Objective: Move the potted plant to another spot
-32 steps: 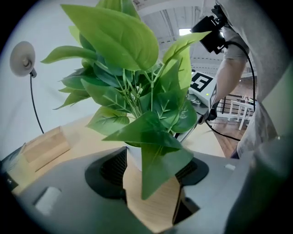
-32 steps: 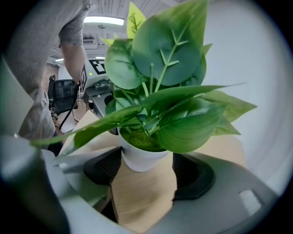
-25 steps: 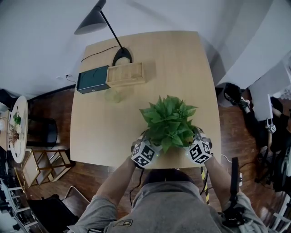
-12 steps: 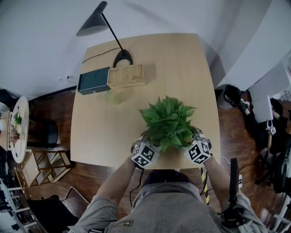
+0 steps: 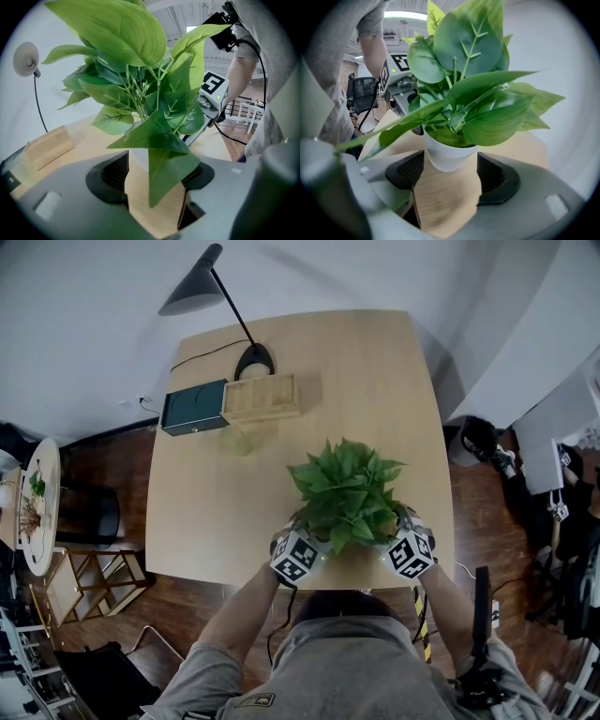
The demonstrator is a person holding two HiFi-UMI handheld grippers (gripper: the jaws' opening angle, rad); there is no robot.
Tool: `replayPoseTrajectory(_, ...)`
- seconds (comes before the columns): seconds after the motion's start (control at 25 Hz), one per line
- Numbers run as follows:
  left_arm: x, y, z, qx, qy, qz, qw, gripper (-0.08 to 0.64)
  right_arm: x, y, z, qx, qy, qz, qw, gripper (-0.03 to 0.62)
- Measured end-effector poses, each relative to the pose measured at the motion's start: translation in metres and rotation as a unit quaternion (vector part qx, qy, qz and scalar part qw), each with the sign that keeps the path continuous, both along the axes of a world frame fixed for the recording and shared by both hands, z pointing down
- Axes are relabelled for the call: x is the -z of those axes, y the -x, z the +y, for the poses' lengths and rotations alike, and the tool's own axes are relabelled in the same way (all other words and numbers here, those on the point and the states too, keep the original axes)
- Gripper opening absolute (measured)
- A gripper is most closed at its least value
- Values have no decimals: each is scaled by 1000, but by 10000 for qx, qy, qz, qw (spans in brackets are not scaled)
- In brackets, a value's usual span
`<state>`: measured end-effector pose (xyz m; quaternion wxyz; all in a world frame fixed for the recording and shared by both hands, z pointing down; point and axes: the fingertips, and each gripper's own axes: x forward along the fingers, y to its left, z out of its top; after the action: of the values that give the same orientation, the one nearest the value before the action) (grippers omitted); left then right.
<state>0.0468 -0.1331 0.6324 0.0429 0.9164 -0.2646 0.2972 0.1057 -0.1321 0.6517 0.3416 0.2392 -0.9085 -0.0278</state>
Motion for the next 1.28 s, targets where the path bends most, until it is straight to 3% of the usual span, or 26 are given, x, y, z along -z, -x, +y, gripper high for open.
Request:
replayPoseTrajectory(0.28, 1, -4, 1, -155, -8, -42, 9999, 318, 4, 2, -3, 72, -82, 11, 9999, 367)
replayPoseTrajectory(0.36, 1, -4, 0, -138, -55, -73, 9999, 287, 5, 3, -4, 66, -103, 14, 9999, 356)
replayPoseTrajectory(0.84, 11, 1, -6, 13, -192, -206, 9996, 282, 14, 8, -12, 124, -154, 34, 9998, 337)
replayPoseTrajectory(1.28, 42, 34, -14, 681, -428, -311, 9963, 282, 46, 42, -27, 735, -377, -118, 9965, 334)
